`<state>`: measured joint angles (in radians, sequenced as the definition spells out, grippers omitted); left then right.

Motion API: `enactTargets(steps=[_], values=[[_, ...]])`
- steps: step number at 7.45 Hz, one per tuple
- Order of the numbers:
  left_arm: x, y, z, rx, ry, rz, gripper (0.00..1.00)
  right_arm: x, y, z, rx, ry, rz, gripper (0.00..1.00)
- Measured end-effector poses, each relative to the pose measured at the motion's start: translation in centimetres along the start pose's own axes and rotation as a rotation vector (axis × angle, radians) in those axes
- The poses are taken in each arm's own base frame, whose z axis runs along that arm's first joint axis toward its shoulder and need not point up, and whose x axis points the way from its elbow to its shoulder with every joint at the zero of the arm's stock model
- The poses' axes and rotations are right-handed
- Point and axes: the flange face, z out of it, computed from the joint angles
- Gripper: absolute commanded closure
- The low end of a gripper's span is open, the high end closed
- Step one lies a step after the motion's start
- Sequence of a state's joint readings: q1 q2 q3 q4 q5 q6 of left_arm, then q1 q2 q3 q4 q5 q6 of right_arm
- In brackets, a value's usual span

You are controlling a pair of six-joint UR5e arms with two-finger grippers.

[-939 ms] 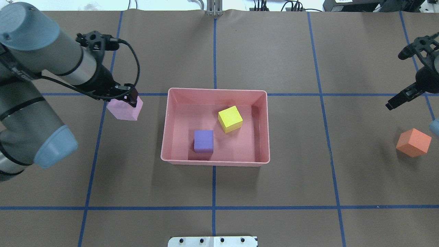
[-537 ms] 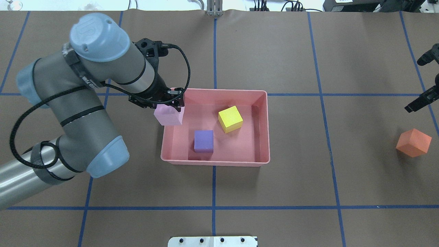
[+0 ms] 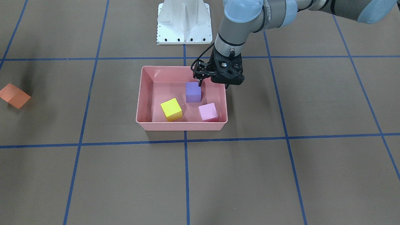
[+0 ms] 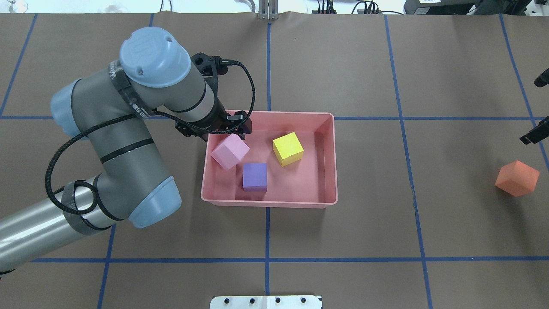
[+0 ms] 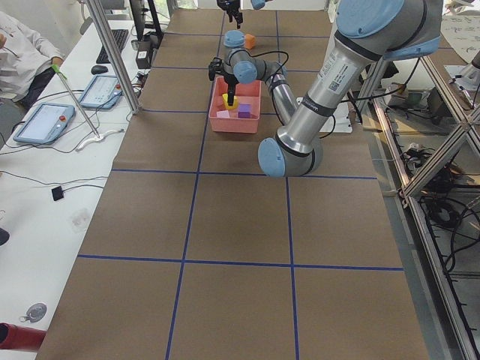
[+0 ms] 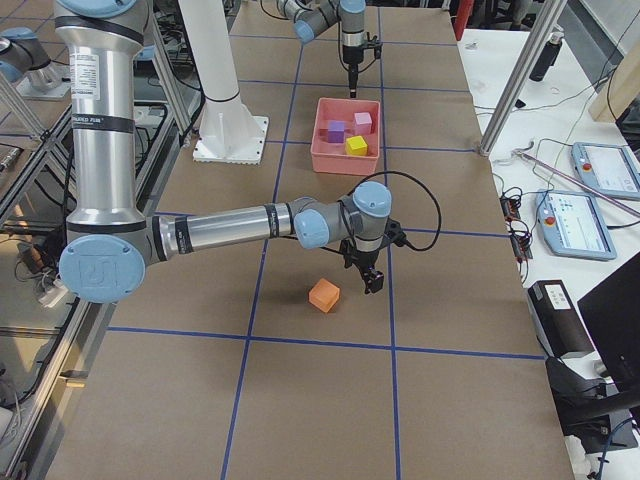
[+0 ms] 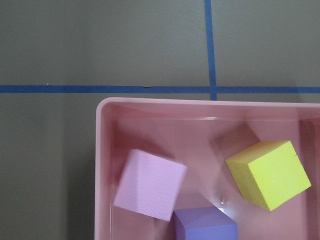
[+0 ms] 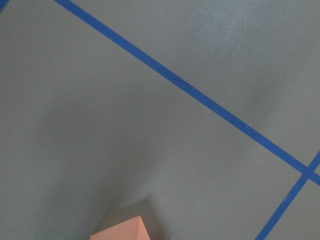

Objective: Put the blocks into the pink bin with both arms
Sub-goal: 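Lift the light pink cube with the left gripper into the bin and release, then grasp the orange cube with the right gripper while the left gripper withdraws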

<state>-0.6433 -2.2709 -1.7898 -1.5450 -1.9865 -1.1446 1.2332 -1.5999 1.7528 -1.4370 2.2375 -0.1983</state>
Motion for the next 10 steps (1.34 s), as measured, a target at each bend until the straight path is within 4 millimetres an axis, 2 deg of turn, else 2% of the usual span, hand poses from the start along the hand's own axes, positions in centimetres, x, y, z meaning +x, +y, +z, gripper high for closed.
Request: enactTargets(steps=[1,2,3,5,6,7,10], values=[[-0.2,-0.1,-0.3,0.004,0.001,0.01,0.0,-0.5,0.3,0.1,0.02,-0.004,-0.037,0.01],[-1.6,0.1,-0.4,0.004,-0.005,0.054,0.0,-1.1,1.4,0.8,0.044,-0.01,-0.078,0.01],[-4.7,0.4,-0.4,0.001,-0.025,0.138,0.0,-1.8,2.3,1.7,0.059,-0.016,-0.112,0.01],[-14.3,-0.5,-1.6,-0.034,-0.065,0.317,0.0,-3.2,3.2,3.3,0.05,-0.032,-0.154,0.01],[-18.0,-1.1,-2.3,-0.052,-0.074,0.361,0.0,-3.7,3.6,4.1,0.034,-0.037,-0.168,0.01],[-19.7,-1.3,-2.6,-0.06,-0.079,0.379,0.0,-4.1,3.9,4.7,0.02,-0.04,-0.176,0.01],[-20.8,-1.5,-2.8,-0.065,-0.083,0.382,0.0,-4.4,4.8,7.3,-0.036,-0.042,-0.186,0.01]])
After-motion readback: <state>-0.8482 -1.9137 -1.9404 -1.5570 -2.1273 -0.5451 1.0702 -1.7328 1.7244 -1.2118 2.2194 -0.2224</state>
